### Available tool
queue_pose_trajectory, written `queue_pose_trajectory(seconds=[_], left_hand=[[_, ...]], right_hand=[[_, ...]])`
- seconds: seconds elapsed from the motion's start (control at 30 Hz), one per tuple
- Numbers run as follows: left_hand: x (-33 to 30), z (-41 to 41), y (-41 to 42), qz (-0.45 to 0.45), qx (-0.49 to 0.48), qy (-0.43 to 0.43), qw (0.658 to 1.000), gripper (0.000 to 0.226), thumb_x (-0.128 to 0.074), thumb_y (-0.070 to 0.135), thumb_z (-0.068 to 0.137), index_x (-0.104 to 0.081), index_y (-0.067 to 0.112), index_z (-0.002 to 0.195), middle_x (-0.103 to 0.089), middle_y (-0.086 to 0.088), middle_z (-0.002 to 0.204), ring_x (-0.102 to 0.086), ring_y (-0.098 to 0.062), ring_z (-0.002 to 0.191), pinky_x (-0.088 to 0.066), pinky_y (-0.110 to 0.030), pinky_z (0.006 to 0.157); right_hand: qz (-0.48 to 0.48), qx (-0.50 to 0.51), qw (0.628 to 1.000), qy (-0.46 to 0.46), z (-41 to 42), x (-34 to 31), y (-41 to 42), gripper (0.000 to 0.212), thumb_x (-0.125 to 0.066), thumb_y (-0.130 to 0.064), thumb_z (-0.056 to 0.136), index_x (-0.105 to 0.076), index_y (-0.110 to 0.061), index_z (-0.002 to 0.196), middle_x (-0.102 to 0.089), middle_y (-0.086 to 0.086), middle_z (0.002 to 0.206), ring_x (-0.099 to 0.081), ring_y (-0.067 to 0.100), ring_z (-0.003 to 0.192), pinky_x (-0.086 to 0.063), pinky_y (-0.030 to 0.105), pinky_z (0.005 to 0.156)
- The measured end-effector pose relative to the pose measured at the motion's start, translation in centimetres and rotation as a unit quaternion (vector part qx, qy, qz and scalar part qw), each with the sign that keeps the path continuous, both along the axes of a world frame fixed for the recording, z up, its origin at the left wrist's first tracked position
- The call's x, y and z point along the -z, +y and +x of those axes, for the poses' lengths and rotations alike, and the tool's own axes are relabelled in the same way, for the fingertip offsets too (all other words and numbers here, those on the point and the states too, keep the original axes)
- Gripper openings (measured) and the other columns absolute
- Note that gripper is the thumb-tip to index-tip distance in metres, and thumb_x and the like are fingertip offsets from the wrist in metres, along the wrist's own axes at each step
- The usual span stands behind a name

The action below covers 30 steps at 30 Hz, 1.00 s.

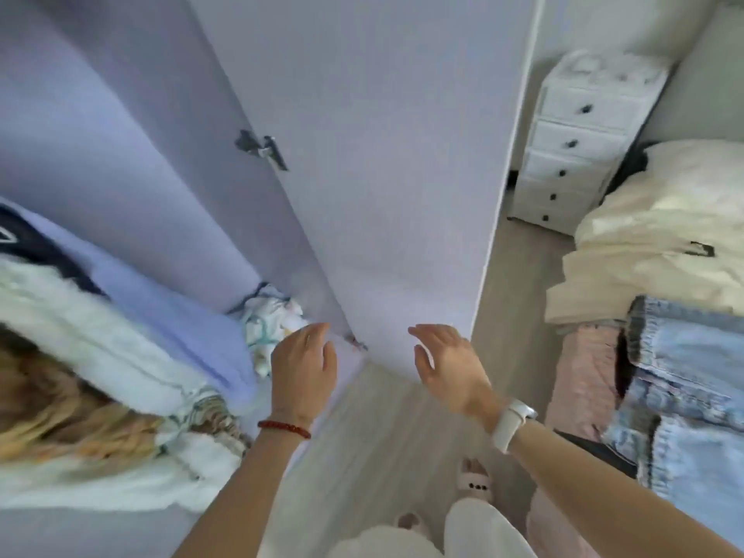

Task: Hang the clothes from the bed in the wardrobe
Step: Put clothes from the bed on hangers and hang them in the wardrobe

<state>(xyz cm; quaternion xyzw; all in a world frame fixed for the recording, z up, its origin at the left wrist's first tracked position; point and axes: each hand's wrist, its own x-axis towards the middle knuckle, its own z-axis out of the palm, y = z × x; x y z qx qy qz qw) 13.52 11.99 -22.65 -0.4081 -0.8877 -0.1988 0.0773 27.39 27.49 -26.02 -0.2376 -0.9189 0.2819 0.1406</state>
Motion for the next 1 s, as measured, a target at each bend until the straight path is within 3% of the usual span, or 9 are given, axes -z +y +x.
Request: queue_pose_trajectory(seconds=[0.17,0.43,0.6,0.77,0.9,1.0], left_hand=[[-2.9,-4.8,-12.0,0.05,-0.19,0.021,0.98,0.027,-0.055,0.008,0.075,-0.067,-0.003,0.096,-0.07,-0.018,0.086,-0.068,-0.033,0.075,-0.054,-0.042,0.07],[-8.4,-11.6,-22.0,0.087,-0.372,0.07,0.921,0.029,-0.053,0.009,0.089,-0.061,0.006,0.116,-0.063,-0.014,0.112,-0.057,-0.034,0.104,-0.041,-0.043,0.089],[-12.3,-18.4,-22.7,0.091,-0.376,0.104,0.916,0.03,-0.05,0.015,0.091,-0.058,0.011,0.12,-0.06,-0.008,0.118,-0.053,-0.029,0.109,-0.036,-0.038,0.09],[-16.1,-27.4,-20.8,0.064,-0.314,0.21,0.924,0.031,-0.054,0.015,0.084,-0.063,0.007,0.112,-0.062,-0.011,0.115,-0.058,-0.03,0.106,-0.045,-0.041,0.084],[-16.1,-33.5,-19.8,-0.027,-0.303,0.179,0.936,0.043,-0.041,0.031,0.094,-0.045,0.017,0.134,-0.039,-0.005,0.144,-0.03,-0.024,0.136,-0.024,-0.041,0.106],[-14.6,-35.8,-19.8,-0.073,-0.299,0.149,0.94,0.046,-0.03,0.037,0.096,-0.033,0.025,0.141,-0.023,0.004,0.152,-0.015,-0.017,0.141,-0.012,-0.038,0.111]], right_hand=[[0.041,-0.15,0.987,0.031,-10.2,-3.0,-7.4,0.034,-0.048,-0.017,0.089,-0.056,-0.015,0.123,-0.058,0.004,0.125,-0.048,0.022,0.12,-0.037,0.034,0.095],[0.041,-0.284,0.951,0.118,-24.9,-9.4,-16.2,0.031,-0.049,-0.01,0.089,-0.06,-0.012,0.118,-0.062,0.006,0.118,-0.053,0.025,0.113,-0.041,0.037,0.095],[0.002,-0.314,0.931,0.188,-34.4,-13.1,-18.7,0.03,-0.047,-0.008,0.09,-0.058,-0.007,0.118,-0.061,0.011,0.116,-0.054,0.03,0.107,-0.042,0.034,0.088],[-0.052,-0.287,0.933,0.212,-44.8,-17.0,-19.5,0.03,-0.047,-0.019,0.093,-0.053,-0.009,0.12,-0.055,0.01,0.119,-0.054,0.027,0.106,-0.041,0.031,0.087],[-0.027,-0.324,0.931,0.167,-49.4,-17.3,-19.7,0.032,-0.046,-0.024,0.094,-0.05,-0.01,0.122,-0.054,0.011,0.117,-0.058,0.027,0.096,-0.045,0.032,0.081],[-0.029,-0.321,0.932,0.163,-50.8,-17.0,-19.4,0.032,-0.043,-0.023,0.095,-0.048,-0.01,0.124,-0.054,0.012,0.119,-0.058,0.03,0.097,-0.044,0.035,0.084]])
